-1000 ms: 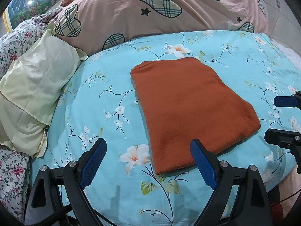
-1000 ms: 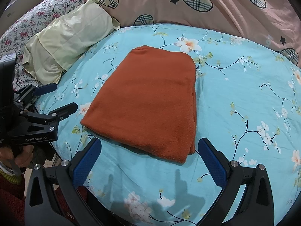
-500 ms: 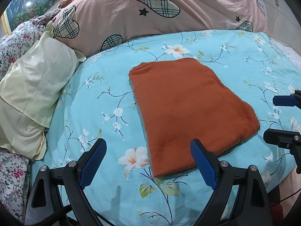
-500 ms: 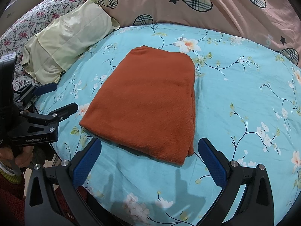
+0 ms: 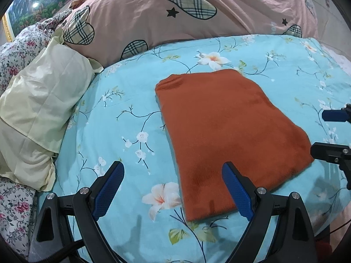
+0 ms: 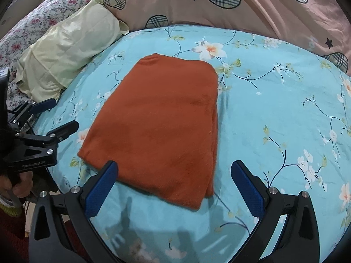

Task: Fold small clothes

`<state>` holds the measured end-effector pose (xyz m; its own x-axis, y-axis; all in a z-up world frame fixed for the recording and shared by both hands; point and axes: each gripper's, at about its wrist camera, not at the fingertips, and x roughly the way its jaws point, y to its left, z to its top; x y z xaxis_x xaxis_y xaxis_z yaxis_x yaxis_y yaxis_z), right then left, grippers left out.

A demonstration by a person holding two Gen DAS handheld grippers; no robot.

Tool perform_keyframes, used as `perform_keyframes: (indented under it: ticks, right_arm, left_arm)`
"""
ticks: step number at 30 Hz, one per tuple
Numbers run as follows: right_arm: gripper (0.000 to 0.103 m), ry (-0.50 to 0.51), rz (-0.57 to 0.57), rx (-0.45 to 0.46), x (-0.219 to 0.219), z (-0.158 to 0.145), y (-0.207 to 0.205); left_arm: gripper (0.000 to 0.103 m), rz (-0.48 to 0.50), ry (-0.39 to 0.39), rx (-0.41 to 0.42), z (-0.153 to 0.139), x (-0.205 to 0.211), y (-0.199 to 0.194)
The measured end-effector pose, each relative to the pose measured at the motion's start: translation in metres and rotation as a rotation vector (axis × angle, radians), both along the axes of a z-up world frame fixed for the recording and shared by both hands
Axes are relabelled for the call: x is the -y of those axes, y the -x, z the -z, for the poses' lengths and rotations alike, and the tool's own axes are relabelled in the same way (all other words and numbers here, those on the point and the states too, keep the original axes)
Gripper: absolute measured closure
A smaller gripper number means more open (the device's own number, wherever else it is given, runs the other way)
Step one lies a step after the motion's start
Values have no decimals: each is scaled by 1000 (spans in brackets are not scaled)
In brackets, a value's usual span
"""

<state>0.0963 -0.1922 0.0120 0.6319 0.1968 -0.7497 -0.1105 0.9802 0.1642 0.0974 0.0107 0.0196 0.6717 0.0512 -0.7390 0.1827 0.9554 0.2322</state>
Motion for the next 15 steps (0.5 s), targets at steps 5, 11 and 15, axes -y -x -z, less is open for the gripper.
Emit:
perform_keyframes:
  ticks: [5, 11, 15]
  right_arm:
    - [1, -16, 7, -10, 6, 3, -10]
    - [1, -24, 0, -21, 7, 5, -18]
    - [1, -42, -8, -29, 6, 10, -23]
  left_arm:
    - [12, -18, 3, -13, 2, -4, -8]
    - [12, -27, 12, -13, 1, -6, -11]
    - [12, -21, 16, -2, 2, -3, -8]
